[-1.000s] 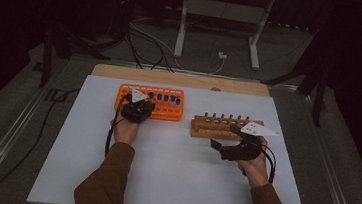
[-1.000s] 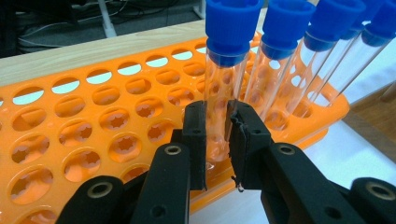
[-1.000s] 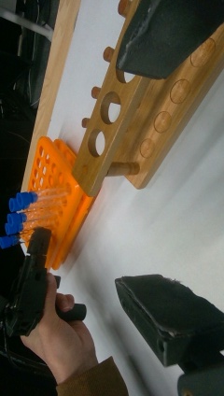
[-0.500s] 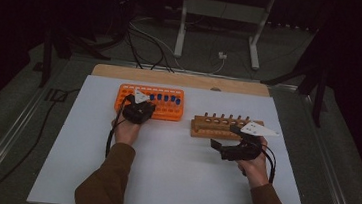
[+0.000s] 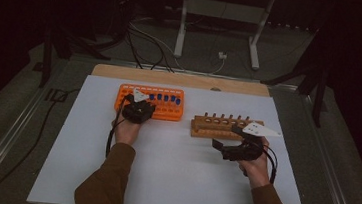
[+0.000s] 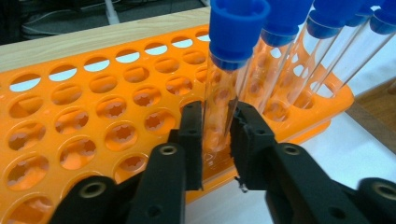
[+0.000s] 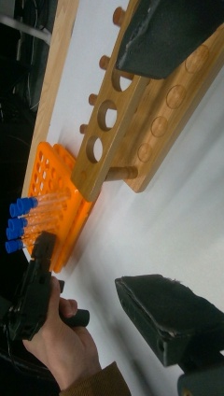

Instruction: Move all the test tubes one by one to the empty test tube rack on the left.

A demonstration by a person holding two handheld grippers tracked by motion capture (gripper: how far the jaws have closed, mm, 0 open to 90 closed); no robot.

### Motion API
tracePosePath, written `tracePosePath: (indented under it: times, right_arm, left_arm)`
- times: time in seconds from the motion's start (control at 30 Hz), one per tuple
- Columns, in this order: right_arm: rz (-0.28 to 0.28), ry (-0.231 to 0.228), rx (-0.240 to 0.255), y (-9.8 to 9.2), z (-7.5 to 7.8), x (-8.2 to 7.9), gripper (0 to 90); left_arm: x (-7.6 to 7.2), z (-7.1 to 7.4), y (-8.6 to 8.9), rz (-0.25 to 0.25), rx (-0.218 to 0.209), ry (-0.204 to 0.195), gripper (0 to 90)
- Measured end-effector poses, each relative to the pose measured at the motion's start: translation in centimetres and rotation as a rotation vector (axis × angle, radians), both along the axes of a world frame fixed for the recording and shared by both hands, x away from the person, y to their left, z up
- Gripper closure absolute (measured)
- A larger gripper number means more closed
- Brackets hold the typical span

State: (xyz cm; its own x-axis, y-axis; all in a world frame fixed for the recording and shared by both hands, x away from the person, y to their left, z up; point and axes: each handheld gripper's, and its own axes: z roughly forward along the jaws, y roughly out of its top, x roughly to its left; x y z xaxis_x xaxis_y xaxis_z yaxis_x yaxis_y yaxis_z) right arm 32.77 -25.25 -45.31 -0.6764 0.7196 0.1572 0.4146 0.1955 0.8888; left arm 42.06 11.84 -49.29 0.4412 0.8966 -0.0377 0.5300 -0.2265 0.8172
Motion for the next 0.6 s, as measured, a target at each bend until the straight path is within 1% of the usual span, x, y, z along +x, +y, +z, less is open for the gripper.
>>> tracePosePath:
  times: [0.13, 0.23, 0.3, 0.37, 0.4, 0.47, 0.53, 0.57, 0.6]
  right_arm:
    - [-0.008, 0.002, 0.004, -0.3, -0.1, -0.1, 0.1]
    - [-0.014, 0.002, 0.005, -0.4, -0.1, -0.3, 0.1]
    - [-0.019, 0.001, 0.008, -0.6, 0.0, -0.4, 0.1]
    - [-0.026, 0.001, 0.011, -0.9, 0.0, -0.5, 0.1]
    - [-0.029, -0.001, 0.012, -1.0, 0.0, -0.6, 0.1]
    - [-0.036, -0.002, 0.015, -1.4, 0.0, -0.8, 0.1]
    - [-0.044, -0.009, 0.02, -1.8, 0.1, -1.1, 0.1]
    - [-0.046, -0.011, 0.021, -1.9, 0.0, -1.2, 0.1]
    - [-0.047, -0.014, 0.021, -2.1, 0.0, -1.3, 0.1]
  left_arm:
    - [-0.3, 0.2, 0.6, 0.005, -0.043, 0.003, 66.3]
    - [-0.6, 0.7, 1.2, -0.003, -0.085, 0.012, 58.8]
    - [-1.0, 1.3, 1.7, -0.01, -0.107, 0.0, 55.9]
    - [-1.6, 2.0, 2.3, -0.019, -0.154, -0.012, 51.8]
    - [-2.0, 2.4, 2.7, -0.023, -0.173, -0.021, 47.6]
    - [-3.1, 3.2, 3.4, -0.026, -0.192, -0.05, 40.1]
    - [-4.5, 4.0, 4.1, -0.028, -0.198, -0.084, 33.4]
    - [-5.2, 4.4, 4.5, -0.027, -0.195, -0.104, 29.7]
    - [-6.0, 4.8, 5.0, -0.016, -0.192, -0.125, 25.8]
